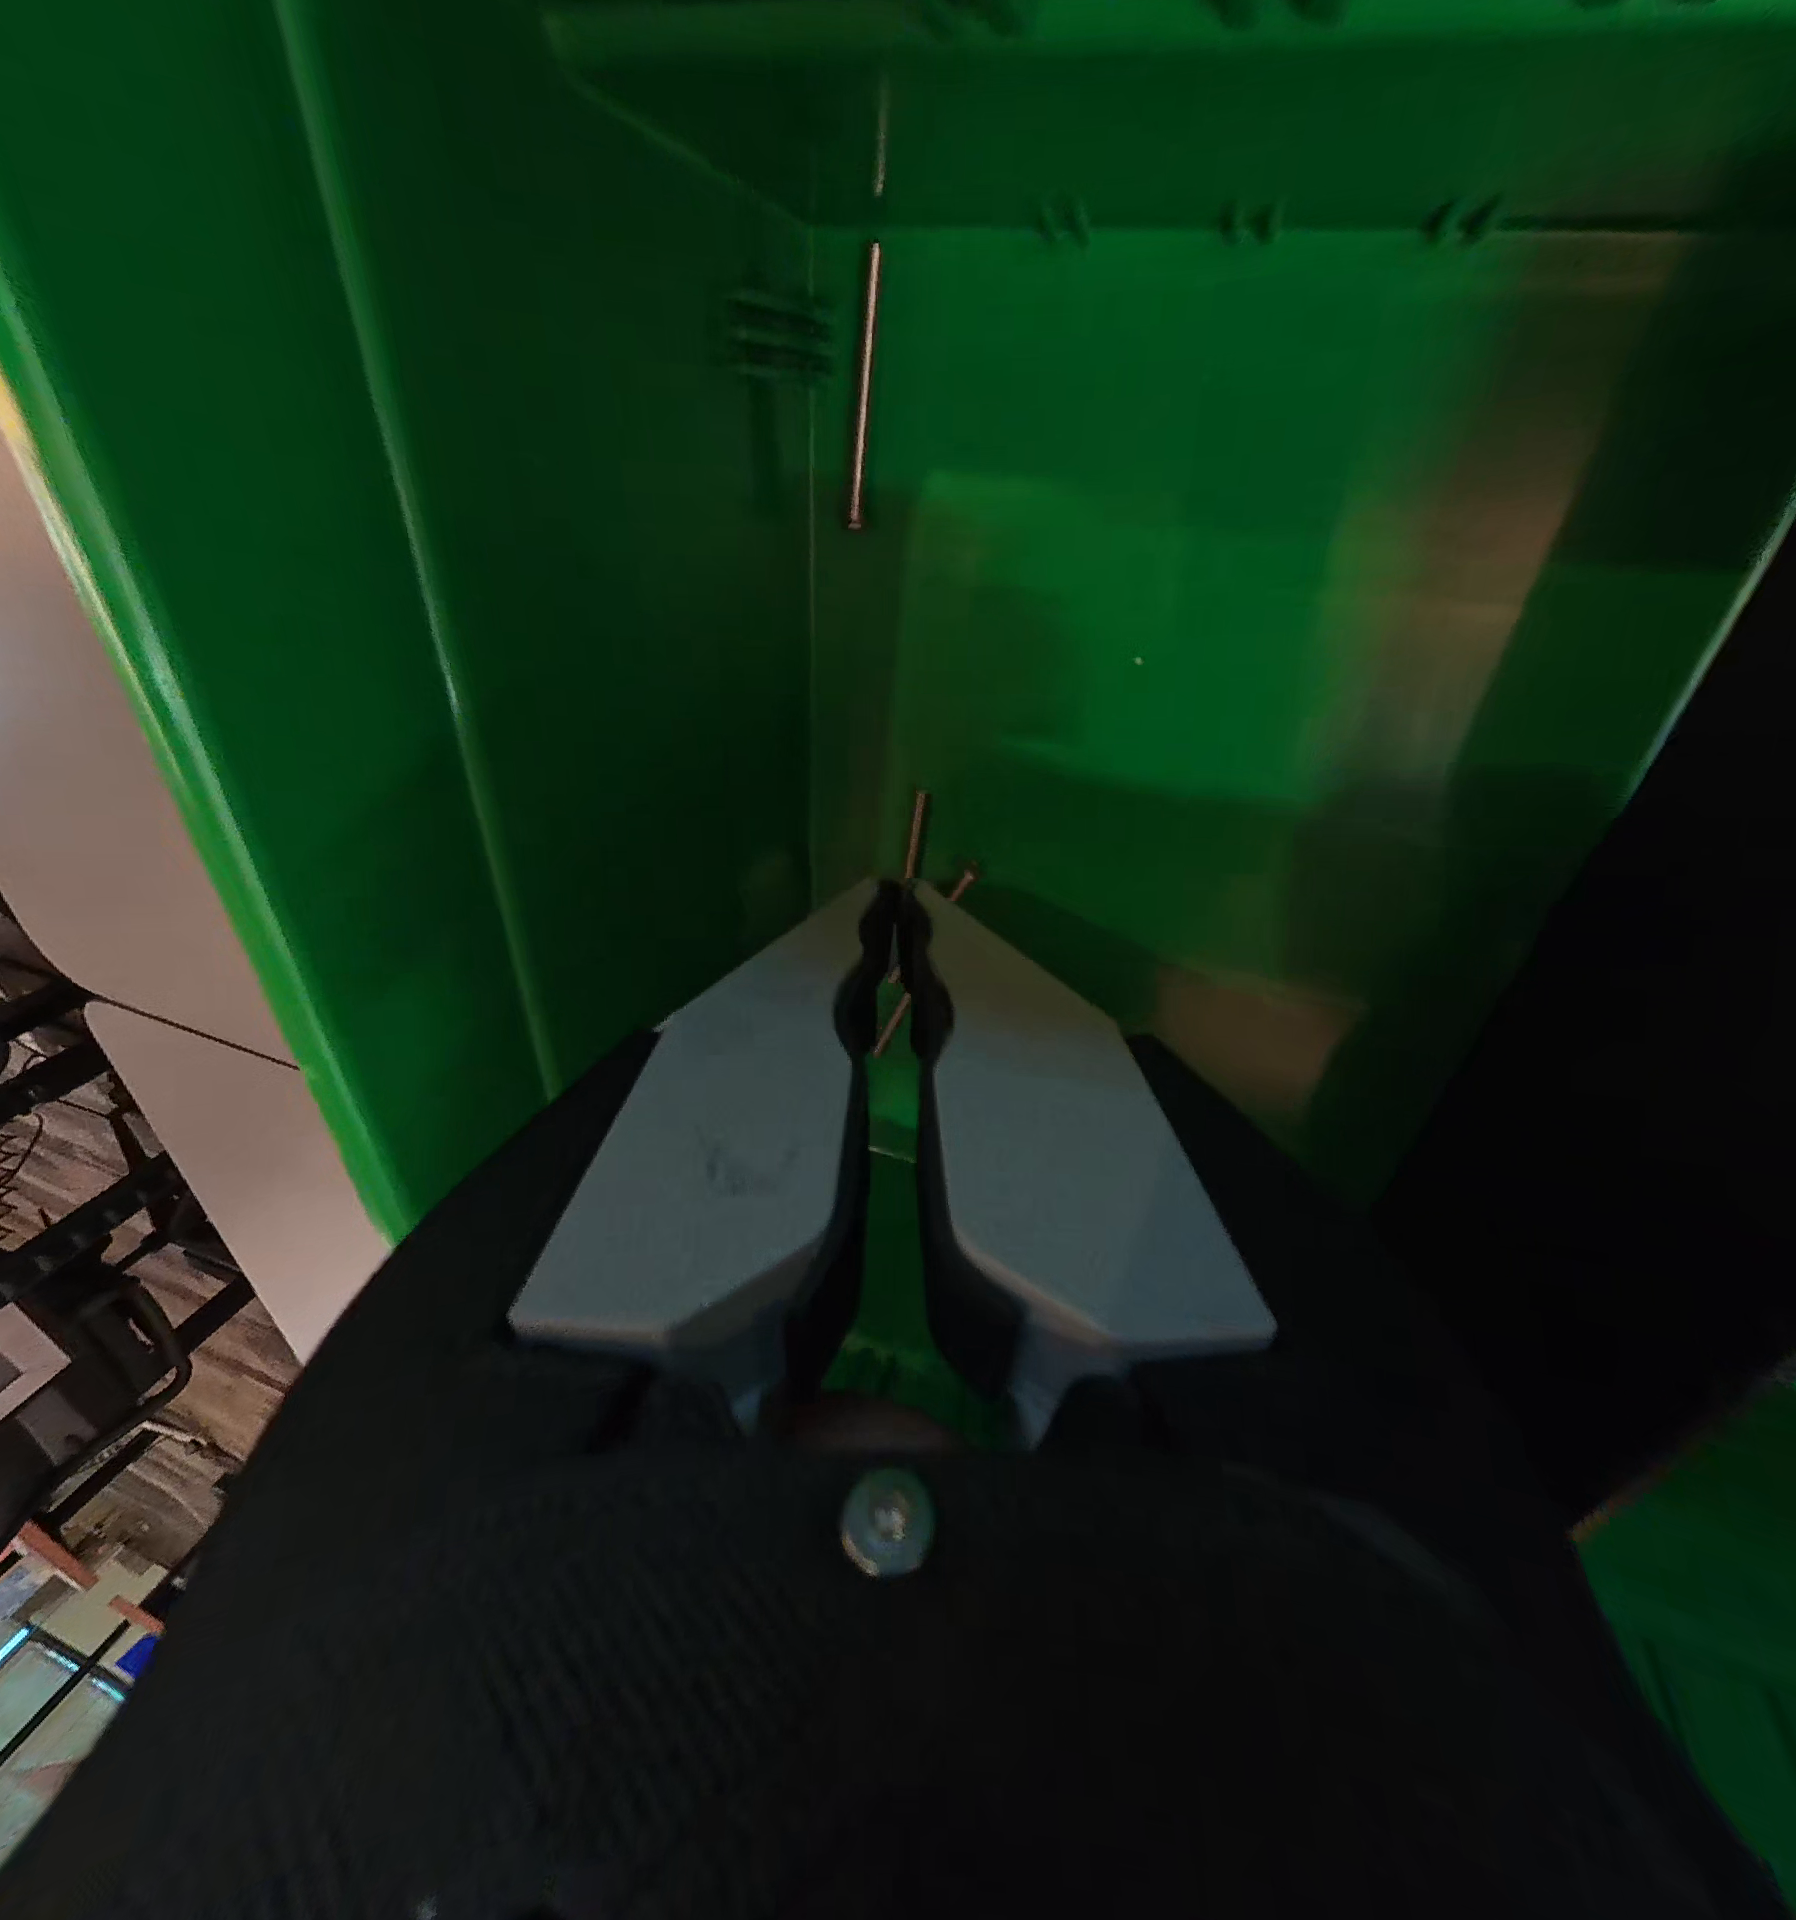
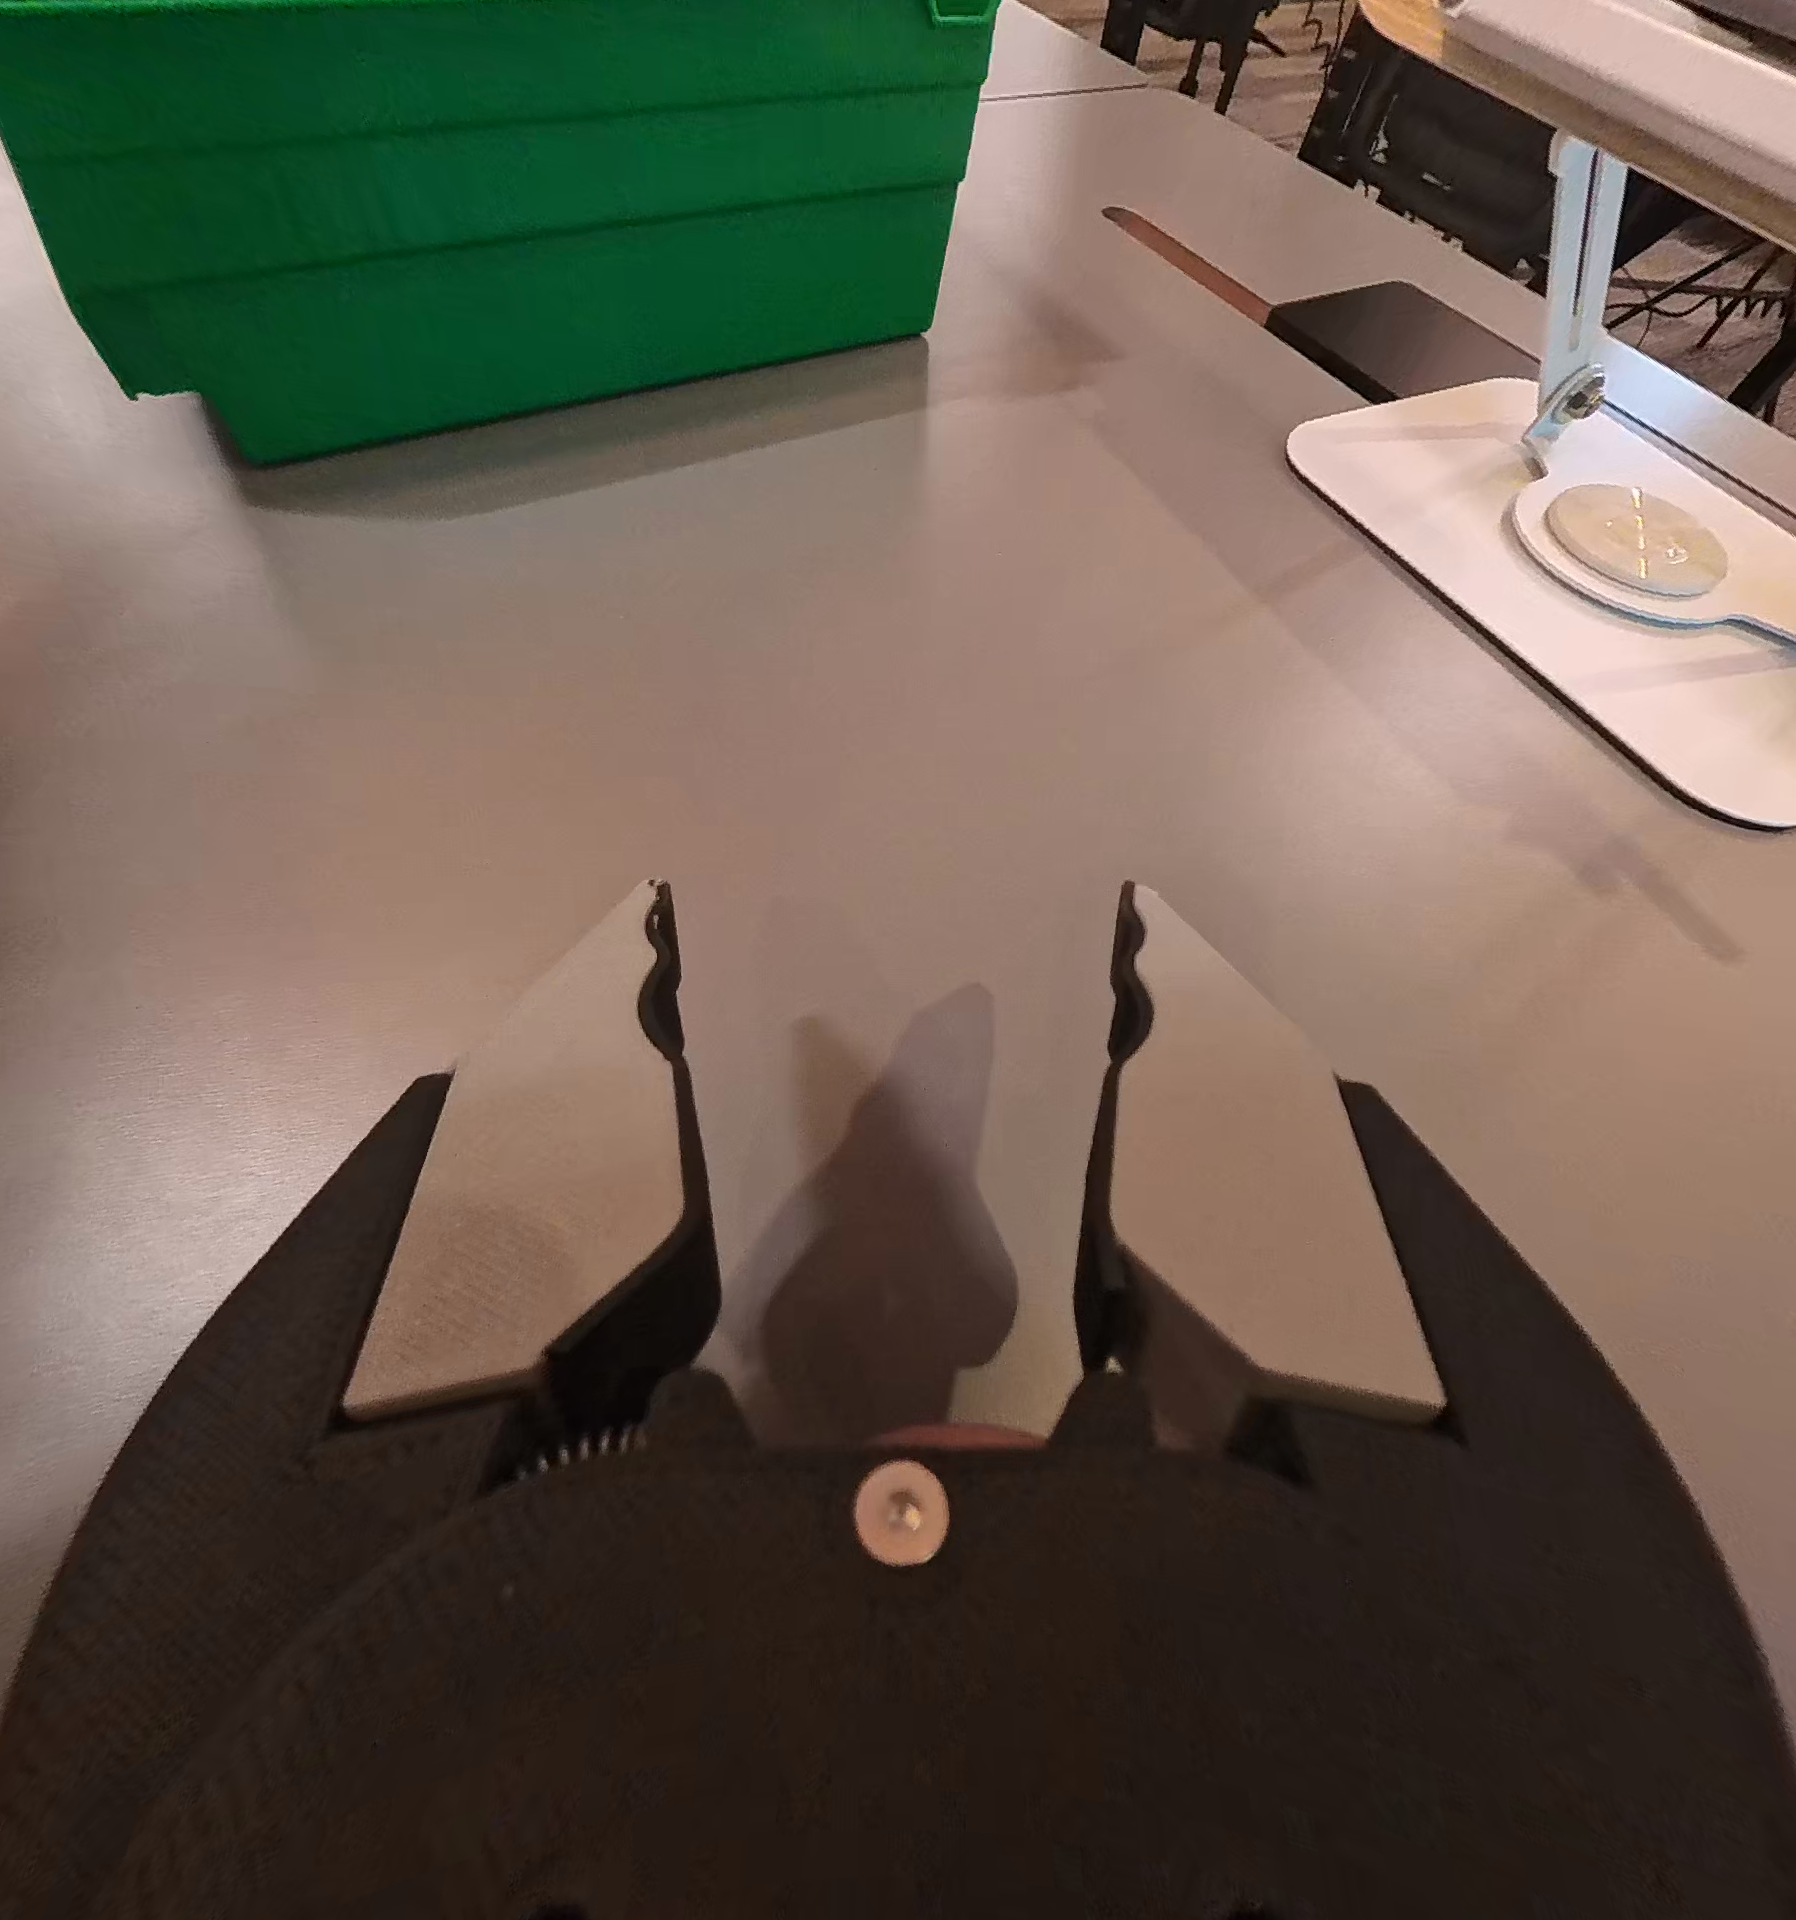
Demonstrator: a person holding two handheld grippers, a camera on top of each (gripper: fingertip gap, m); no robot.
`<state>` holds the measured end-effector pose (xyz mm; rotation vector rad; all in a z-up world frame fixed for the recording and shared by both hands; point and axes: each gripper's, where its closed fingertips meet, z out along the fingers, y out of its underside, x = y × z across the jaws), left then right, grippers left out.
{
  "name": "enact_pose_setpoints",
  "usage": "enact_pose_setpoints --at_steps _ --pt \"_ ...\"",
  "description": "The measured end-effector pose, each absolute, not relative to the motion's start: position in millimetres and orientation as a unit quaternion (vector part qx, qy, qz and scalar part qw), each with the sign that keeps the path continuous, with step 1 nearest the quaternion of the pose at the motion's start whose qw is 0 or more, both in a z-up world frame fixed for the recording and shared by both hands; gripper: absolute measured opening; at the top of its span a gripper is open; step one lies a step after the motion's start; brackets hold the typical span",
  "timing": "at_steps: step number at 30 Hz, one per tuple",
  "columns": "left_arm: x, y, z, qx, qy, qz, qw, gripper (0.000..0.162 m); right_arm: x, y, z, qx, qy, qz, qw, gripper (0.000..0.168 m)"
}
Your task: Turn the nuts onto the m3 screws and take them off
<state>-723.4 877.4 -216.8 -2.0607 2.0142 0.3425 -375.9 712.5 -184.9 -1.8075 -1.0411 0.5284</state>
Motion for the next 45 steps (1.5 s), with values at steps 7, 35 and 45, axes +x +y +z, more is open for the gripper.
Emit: enact_pose_setpoints --at_steps 7,35,45 --pt "-722.6 883.3 -224.2 -0.701 0.694 0.126 0.109 0.013 -375.6 712.6 -184.1 -0.739 -0.425 0.216 0.476 0.081" --pt "-735.4 880.4 -215.9 -0.692 0.701 0.140 0.100 0.015 -378.2 709.7 -185.4 -0.740 -0.424 0.231 0.468 0.080" --pt "-736.6 872.9 -221.1 -0.690 0.705 0.131 0.093 0.014 -380.2 707.7 -185.3 -0.739 -0.427 0.233 0.466 0.079"
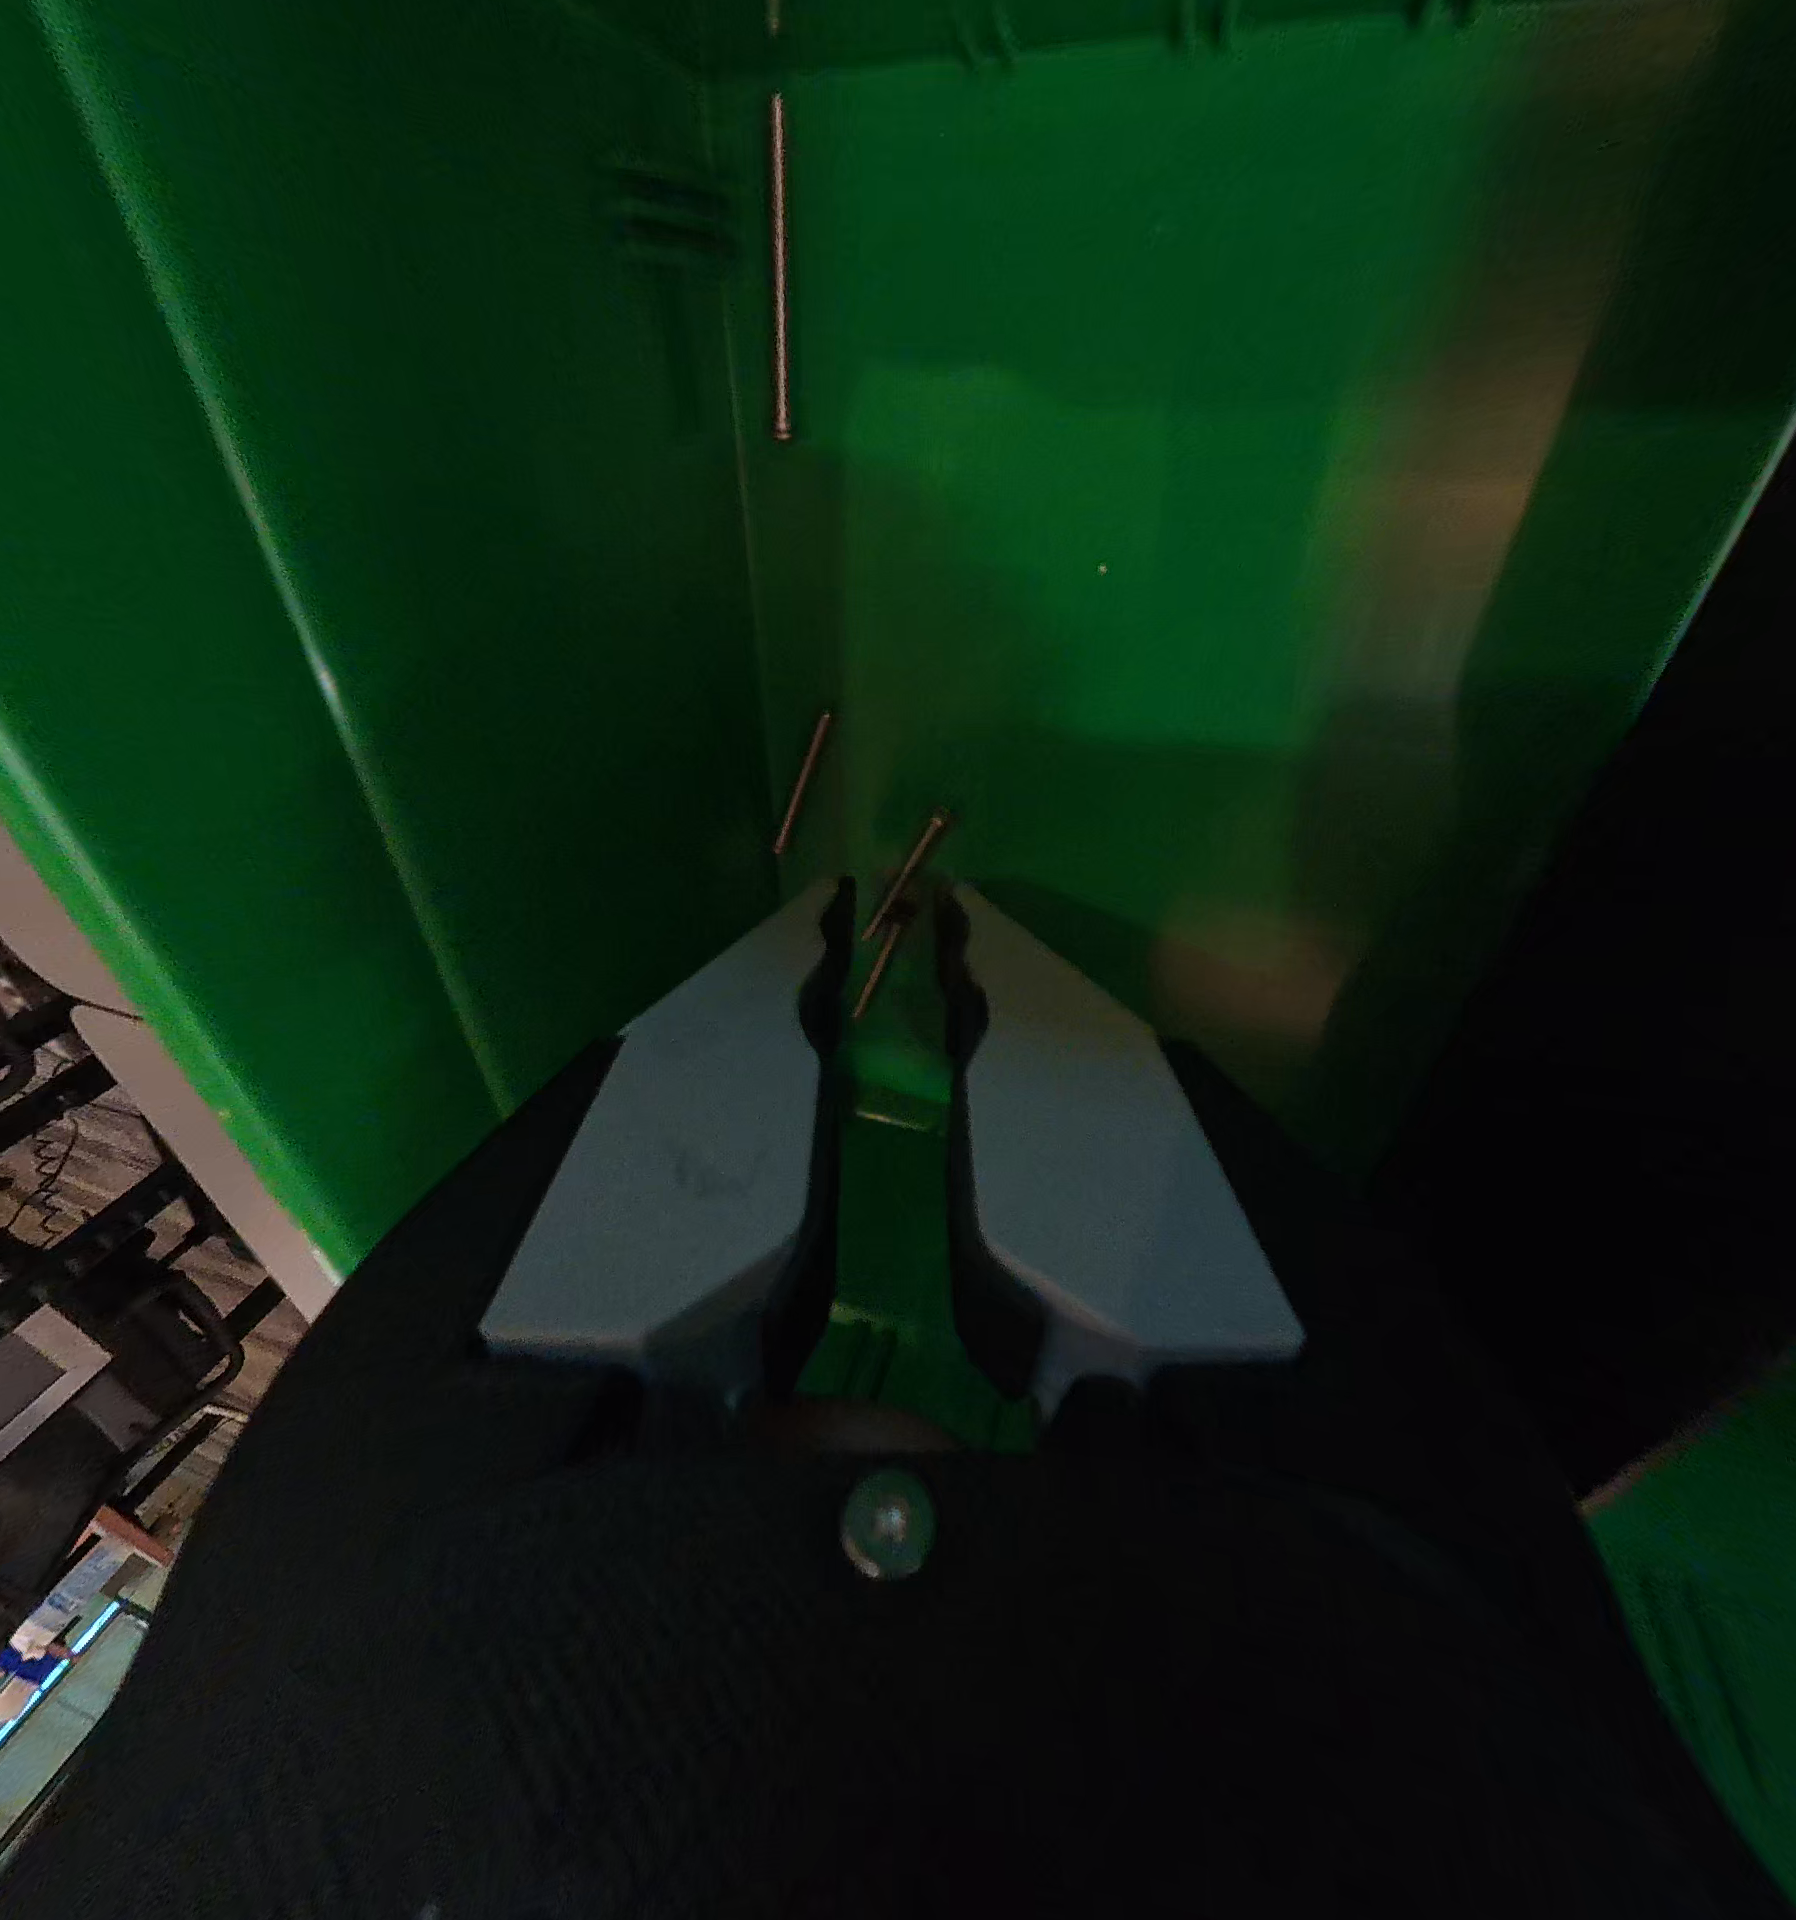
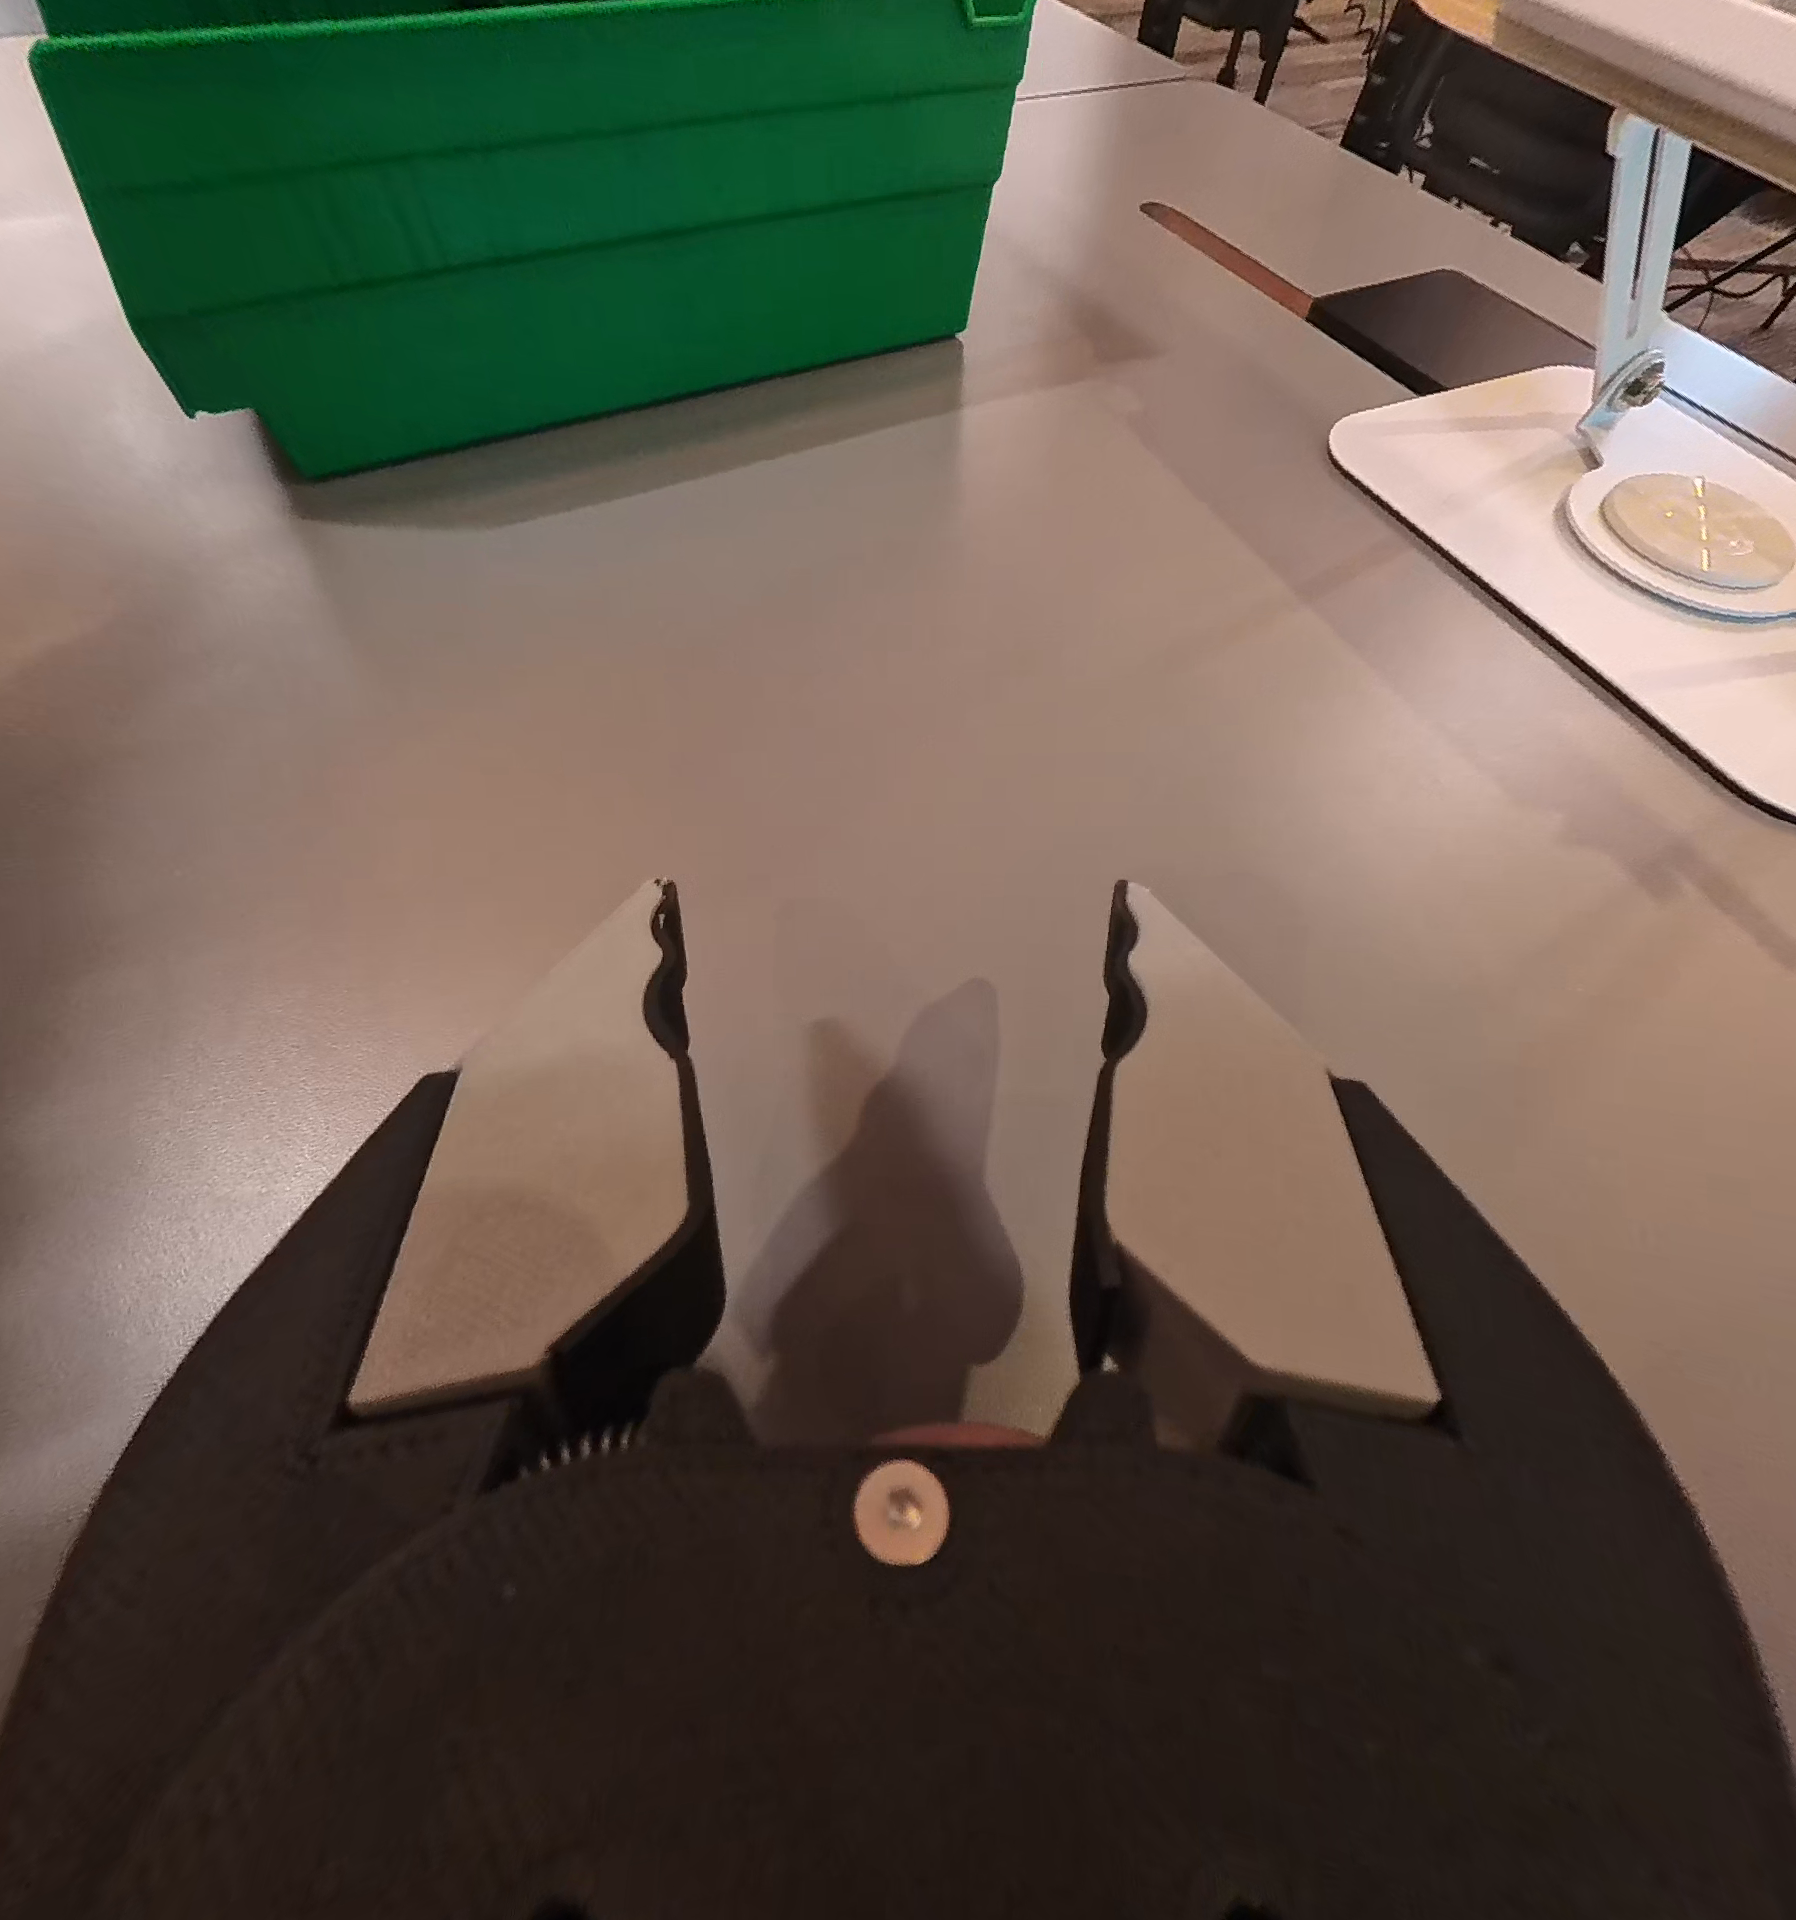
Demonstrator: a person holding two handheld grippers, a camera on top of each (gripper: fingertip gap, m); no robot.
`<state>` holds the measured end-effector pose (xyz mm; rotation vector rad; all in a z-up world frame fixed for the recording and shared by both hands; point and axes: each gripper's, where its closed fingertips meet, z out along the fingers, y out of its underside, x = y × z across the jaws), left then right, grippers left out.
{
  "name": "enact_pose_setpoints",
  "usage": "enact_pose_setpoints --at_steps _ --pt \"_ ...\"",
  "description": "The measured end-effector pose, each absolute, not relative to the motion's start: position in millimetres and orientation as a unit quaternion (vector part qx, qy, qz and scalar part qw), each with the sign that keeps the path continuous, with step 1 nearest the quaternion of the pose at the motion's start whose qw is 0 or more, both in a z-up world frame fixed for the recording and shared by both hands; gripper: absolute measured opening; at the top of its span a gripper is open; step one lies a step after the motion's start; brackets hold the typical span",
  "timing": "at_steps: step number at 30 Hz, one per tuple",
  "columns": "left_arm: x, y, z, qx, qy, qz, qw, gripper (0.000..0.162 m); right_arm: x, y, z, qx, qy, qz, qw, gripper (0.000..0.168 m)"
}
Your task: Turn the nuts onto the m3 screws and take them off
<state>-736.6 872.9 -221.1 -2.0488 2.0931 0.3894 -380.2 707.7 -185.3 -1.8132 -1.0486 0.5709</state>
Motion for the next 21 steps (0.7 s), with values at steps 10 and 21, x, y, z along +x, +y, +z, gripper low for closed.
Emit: enact_pose_setpoints --at_steps 10,21 --pt "-732.4 868.8 -228.8 -0.688 0.713 0.115 0.067 0.002 -381.3 707.0 -184.9 -0.740 -0.425 0.240 0.464 0.079" --pt "-735.1 868.4 -223.4 -0.709 0.692 0.102 0.087 0.001 -380.4 706.6 -181.0 -0.737 -0.423 0.241 0.469 0.078"
